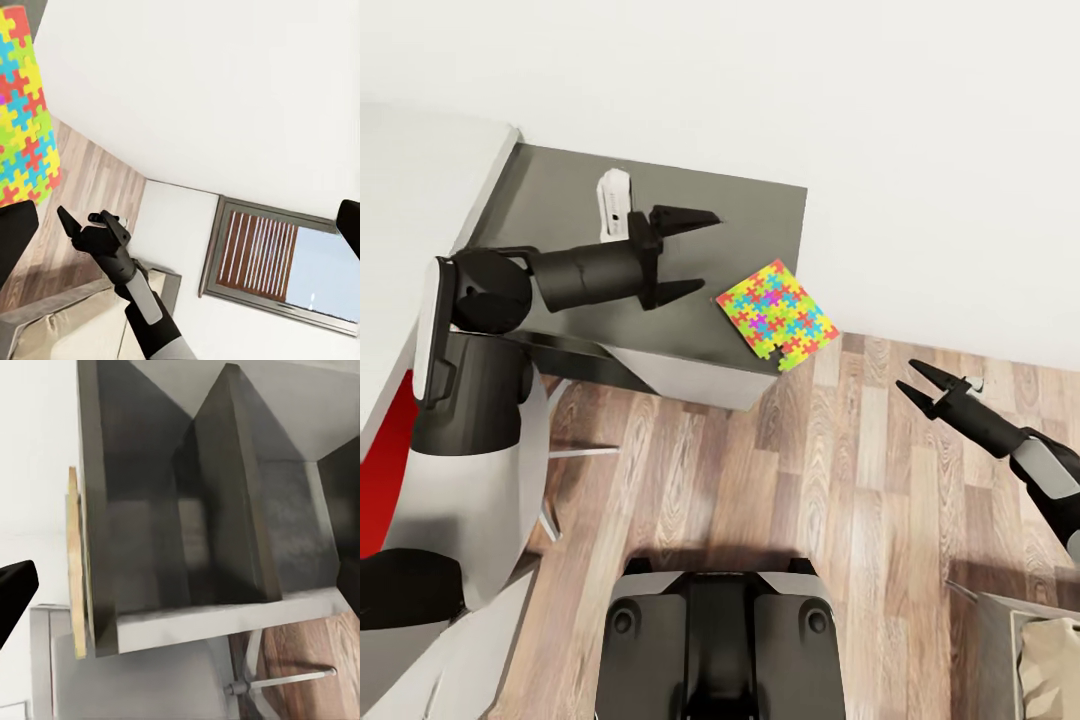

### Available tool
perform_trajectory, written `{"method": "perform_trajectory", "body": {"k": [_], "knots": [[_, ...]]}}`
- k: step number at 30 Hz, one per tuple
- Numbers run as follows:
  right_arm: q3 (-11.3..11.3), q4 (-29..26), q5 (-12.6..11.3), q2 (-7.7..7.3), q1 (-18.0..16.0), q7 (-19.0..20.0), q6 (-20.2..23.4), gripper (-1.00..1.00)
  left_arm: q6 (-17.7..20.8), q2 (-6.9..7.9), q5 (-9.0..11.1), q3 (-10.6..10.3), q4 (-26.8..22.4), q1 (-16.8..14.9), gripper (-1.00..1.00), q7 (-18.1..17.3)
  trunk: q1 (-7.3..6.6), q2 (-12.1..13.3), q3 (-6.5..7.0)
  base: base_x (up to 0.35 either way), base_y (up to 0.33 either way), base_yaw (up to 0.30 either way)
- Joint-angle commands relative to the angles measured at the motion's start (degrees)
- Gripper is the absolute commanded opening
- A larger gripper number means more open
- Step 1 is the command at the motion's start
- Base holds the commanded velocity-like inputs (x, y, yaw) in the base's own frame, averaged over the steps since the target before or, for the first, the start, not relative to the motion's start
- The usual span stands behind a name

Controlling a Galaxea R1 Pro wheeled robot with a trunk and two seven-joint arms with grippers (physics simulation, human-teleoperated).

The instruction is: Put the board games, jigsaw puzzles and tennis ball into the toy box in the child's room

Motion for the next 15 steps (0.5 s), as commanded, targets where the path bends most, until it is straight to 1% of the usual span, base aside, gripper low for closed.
{"method": "perform_trajectory", "body": {"k": [1,15], "knots": [[0.3,0.4,-0.6,-0.05,-0.2,-0.1,0.5,1.0,-0.1,-0.12,0.6,-0.1,0.0,0.0,1.0,0.6,0.03,-0.1,-0.07,0.0,0.0,0.252],[0.1,2.0,-0.7,0.22,-0.9,-1.1,0.4,1.0,-0.1,-1.27,0.7,-0.7,0.0,0.0,1.0,0.6,0.03,-0.1,-0.07,0.0,0.0,0.273]]}}
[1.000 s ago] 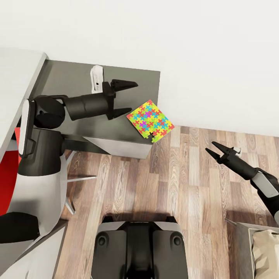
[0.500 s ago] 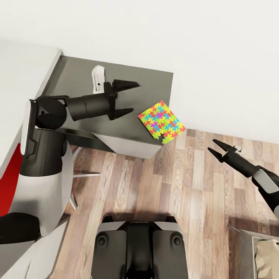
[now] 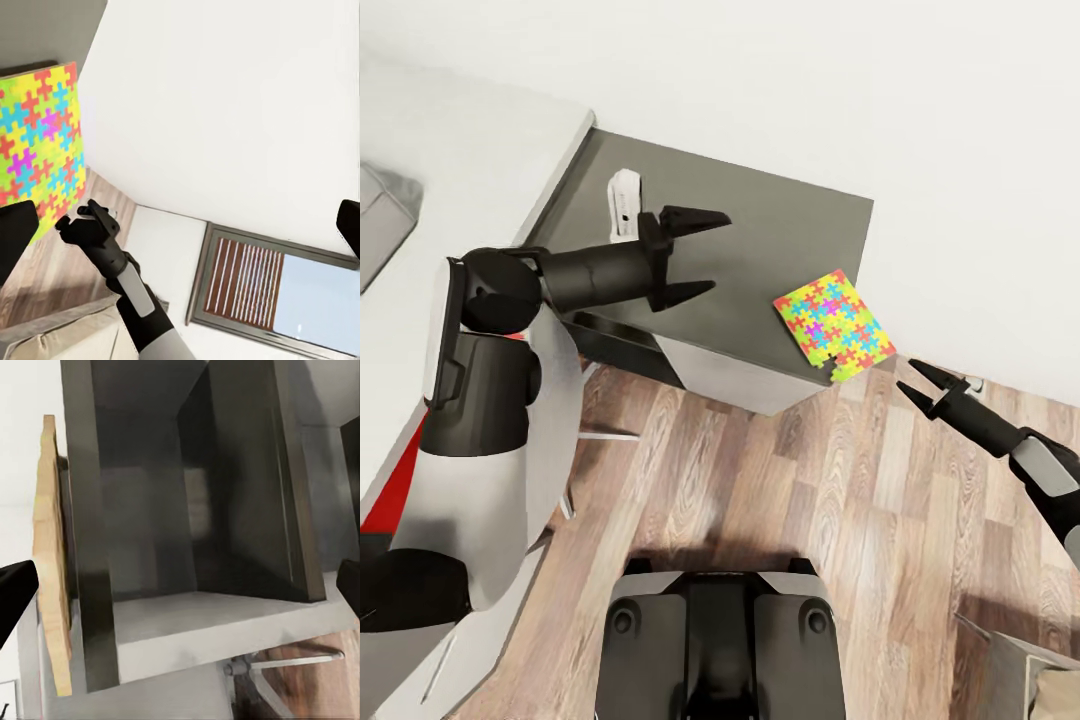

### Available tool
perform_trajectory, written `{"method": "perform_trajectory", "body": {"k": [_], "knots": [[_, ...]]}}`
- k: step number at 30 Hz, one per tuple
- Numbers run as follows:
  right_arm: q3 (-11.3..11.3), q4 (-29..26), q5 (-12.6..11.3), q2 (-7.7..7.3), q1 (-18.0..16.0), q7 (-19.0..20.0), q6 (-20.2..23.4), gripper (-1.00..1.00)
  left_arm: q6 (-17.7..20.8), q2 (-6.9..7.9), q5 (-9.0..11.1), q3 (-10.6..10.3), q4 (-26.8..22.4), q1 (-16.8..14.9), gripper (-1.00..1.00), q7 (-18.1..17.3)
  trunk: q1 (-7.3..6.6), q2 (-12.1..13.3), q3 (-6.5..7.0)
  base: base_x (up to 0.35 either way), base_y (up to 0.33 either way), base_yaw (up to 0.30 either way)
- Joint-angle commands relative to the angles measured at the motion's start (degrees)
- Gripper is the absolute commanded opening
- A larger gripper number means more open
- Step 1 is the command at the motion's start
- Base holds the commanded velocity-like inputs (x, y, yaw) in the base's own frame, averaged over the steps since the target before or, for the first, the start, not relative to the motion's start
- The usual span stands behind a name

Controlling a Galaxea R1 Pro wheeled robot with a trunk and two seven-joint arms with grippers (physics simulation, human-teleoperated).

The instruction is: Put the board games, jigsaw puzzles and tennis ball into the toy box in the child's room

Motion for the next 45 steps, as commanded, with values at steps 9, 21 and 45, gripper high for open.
{"method": "perform_trajectory", "body": {"k": [9,21,45], "knots": [[0.2,1.7,-0.7,-0.12,-0.1,-1.1,0.0,1.0,0.0,-0.31,0.6,-0.1,0.0,0.0,1.0,0.5,0.03,-0.1,-0.07,0.0,0.0,0.157],[0.1,3.4,-0.7,-0.04,-0.1,-2.2,-1.8,1.0,0.0,-0.48,0.7,-0.2,0.0,0.3,1.0,0.3,0.03,-0.1,-0.07,0.0,0.0,0.039],[-3.5,3.8,-0.6,-0.12,-0.1,-2.4,-2.9,1.0,0.1,-0.53,0.7,-0.2,0.0,0.4,1.0,0.1,0.03,-0.1,-0.07,0.0,0.0,0.004]]}}
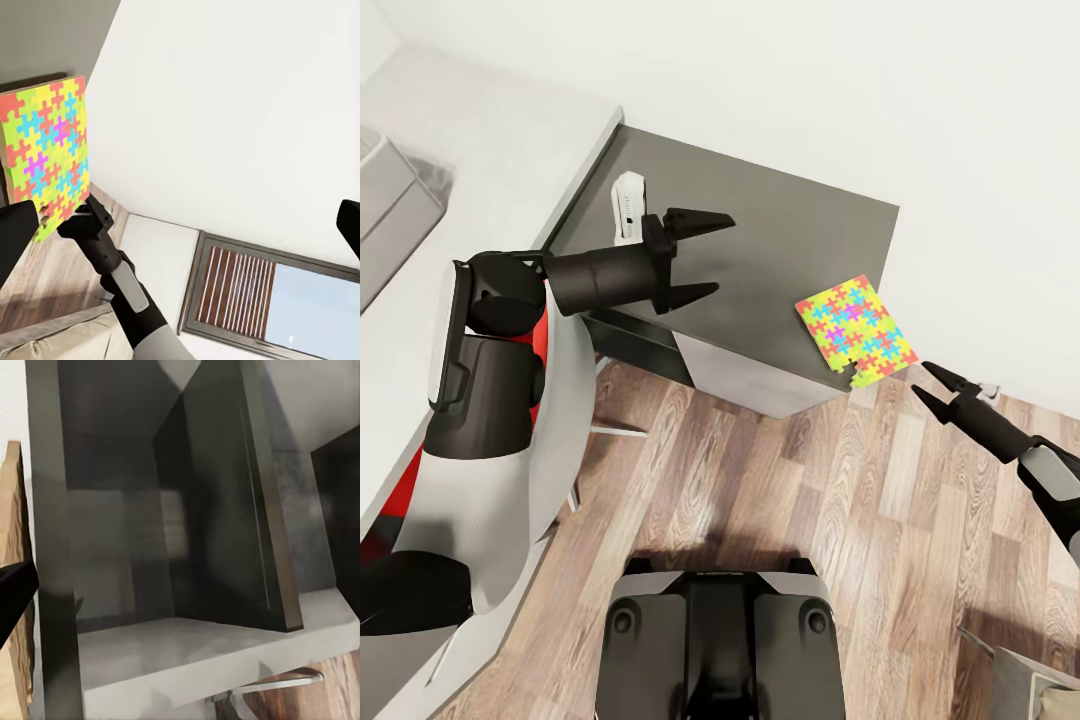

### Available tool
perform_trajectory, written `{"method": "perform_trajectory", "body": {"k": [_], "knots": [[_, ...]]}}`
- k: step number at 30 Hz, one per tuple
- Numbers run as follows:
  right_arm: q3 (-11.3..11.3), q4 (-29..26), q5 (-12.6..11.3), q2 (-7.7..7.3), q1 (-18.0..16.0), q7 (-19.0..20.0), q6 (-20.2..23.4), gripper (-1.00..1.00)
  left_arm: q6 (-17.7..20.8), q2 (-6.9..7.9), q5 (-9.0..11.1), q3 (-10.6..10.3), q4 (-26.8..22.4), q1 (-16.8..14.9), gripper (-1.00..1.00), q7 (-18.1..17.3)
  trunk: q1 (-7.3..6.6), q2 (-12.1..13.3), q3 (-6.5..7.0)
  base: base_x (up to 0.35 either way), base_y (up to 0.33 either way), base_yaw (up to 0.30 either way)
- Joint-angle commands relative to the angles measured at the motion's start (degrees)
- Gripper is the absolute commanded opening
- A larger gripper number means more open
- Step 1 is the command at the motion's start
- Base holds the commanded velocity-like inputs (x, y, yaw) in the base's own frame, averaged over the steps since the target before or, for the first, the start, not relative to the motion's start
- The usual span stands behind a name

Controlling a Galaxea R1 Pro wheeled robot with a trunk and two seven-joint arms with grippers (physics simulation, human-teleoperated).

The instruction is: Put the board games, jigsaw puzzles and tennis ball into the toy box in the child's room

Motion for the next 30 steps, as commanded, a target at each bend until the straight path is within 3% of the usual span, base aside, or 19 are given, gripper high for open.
{"method": "perform_trajectory", "body": {"k": [1,30], "knots": [[0.3,0.1,-0.6,-0.06,0.0,0.1,0.4,1.0,0.1,-0.04,0.5,0.1,0.0,0.0,1.0,0.6,0.03,-0.1,-0.06,0.0,0.0,0.0],[0.3,-0.3,-0.2,0.18,0.1,0.7,-4.7,1.0,0.1,-0.04,0.5,0.1,0.0,-0.1,1.0,0.6,0.03,-0.1,-0.06,0.0,0.0,0.0]]}}
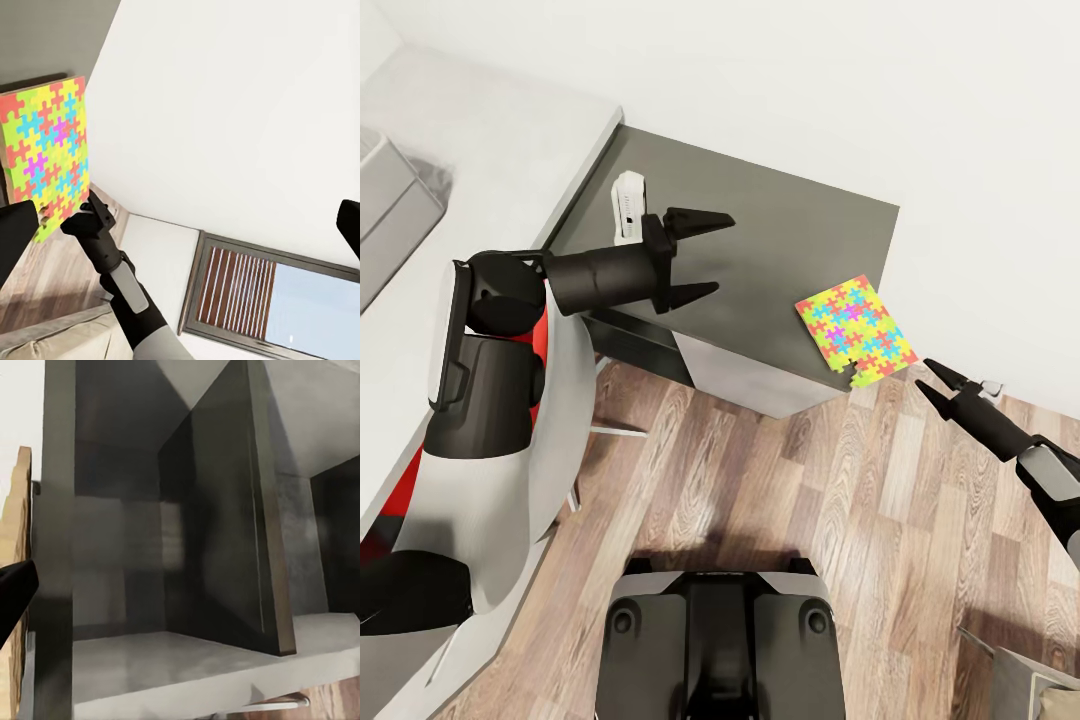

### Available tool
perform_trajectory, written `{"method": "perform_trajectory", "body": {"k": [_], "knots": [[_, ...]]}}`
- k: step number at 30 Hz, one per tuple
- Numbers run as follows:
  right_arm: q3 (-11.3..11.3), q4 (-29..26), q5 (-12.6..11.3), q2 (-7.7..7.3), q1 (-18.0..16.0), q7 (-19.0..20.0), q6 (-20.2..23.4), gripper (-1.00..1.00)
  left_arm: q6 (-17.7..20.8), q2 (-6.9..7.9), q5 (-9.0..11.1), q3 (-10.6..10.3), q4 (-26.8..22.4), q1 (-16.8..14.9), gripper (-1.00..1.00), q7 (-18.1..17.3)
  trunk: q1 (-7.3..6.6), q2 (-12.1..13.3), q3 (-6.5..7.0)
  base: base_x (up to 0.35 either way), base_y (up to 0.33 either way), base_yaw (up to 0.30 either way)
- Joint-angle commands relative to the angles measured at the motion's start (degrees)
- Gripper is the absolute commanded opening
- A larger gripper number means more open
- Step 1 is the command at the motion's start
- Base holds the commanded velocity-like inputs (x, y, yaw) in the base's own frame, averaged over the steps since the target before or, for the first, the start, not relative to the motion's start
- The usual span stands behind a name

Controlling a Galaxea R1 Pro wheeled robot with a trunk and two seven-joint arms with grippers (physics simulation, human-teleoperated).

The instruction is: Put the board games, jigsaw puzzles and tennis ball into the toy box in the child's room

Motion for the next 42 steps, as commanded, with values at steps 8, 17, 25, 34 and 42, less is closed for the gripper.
{"method": "perform_trajectory", "body": {"k": [8,17,25,34,42], "knots": [[0.5,-0.2,-0.5,-0.07,0.0,1.3,0.3,1.0,0.1,-0.03,0.5,0.1,0.0,0.0,1.0,0.6,0.04,-0.1,-0.06,0.0,0.0,0.0],[1.0,-0.2,-0.3,-0.06,0.1,4.2,0.2,1.0,0.1,-0.03,0.5,0.1,0.0,-0.1,1.0,0.6,0.04,-0.1,-0.06,0.0,0.0,0.0],[1.2,-0.3,-0.3,-0.02,0.1,4.9,0.1,1.0,0.1,-0.03,0.5,0.1,0.0,-0.1,1.0,0.6,0.04,-0.1,-0.06,0.0,0.0,0.0],[1.2,-0.9,-0.3,0.02,0.1,5.4,0.1,1.0,0.1,0.0,0.5,0.1,0.0,-0.1,1.0,0.6,0.04,-0.1,-0.06,0.0,0.0,0.0],[1.1,-1.4,-0.3,0.07,0.1,5.5,0.1,1.0,0.1,0.03,0.5,0.1,0.0,-0.1,1.0,0.6,0.04,-0.1,-0.06,0.0,0.0,0.0]]}}
